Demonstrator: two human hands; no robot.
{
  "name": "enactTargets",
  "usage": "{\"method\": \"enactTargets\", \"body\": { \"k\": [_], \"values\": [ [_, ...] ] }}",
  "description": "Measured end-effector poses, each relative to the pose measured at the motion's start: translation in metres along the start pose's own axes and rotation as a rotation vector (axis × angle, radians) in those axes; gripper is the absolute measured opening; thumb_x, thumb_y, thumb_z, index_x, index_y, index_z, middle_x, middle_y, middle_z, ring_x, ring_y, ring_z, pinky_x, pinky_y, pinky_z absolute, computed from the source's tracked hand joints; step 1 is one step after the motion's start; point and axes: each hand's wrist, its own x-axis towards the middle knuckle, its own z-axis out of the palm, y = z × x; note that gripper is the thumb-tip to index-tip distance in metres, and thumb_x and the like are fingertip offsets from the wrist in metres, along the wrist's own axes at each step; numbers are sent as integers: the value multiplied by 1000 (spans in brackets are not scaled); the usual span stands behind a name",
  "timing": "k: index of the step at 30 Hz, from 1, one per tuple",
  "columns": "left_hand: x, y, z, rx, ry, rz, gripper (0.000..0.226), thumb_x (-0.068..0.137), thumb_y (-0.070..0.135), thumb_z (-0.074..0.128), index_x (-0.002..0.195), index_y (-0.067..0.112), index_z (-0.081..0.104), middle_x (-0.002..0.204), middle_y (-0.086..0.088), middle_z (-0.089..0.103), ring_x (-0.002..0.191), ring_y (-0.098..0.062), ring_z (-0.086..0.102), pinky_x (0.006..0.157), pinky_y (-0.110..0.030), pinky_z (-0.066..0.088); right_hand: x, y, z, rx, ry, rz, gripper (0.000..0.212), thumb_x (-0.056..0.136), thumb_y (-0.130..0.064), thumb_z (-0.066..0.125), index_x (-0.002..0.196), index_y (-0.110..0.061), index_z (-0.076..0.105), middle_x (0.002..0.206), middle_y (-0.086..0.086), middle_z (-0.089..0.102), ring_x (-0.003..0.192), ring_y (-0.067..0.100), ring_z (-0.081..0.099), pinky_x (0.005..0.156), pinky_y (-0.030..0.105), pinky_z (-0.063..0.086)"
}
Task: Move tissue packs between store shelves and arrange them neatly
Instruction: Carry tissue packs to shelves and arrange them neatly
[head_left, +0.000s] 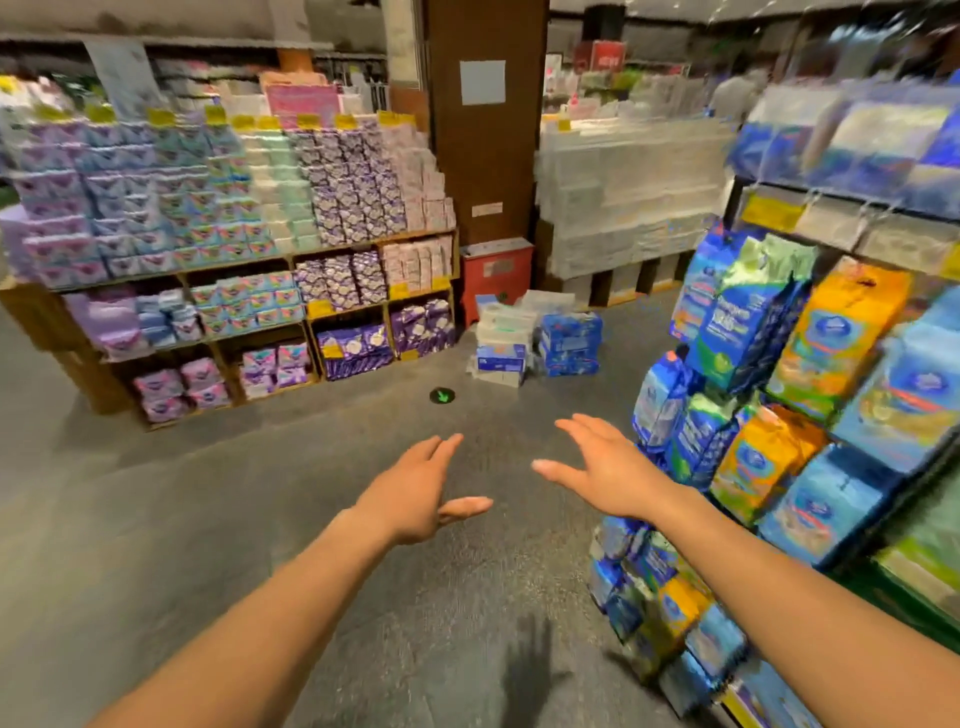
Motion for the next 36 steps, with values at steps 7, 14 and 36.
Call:
{"method": "enactTargets", "body": {
  "k": [7,14,36],
  "values": [
    [170,-82,-53,-49,-10,46,112,77,84,42,162,23,3,168,-6,11,153,-24,15,122,-38,20,182,1,-18,-38,-58,52,93,88,-77,40,160,-23,21,169,5,15,156,24,10,124,54,18],
    [370,-192,-108,-30,-8,130,107,80,79,48,161,21,8,166,-7,18,150,-27,25,119,-38,26,394,-11,-14,-1,-8,115,116,67,-94,25,160,-23,23,168,5,18,155,25,15,122,56,22],
    [966,-327,-213,14,-232,201,101,85,75,51,161,27,5,168,-5,10,152,-27,20,121,-45,27,963,105,-82,212,-34,286,67,95,-57,58,149,-21,44,152,7,47,139,28,45,113,39,38]
  ]
}}
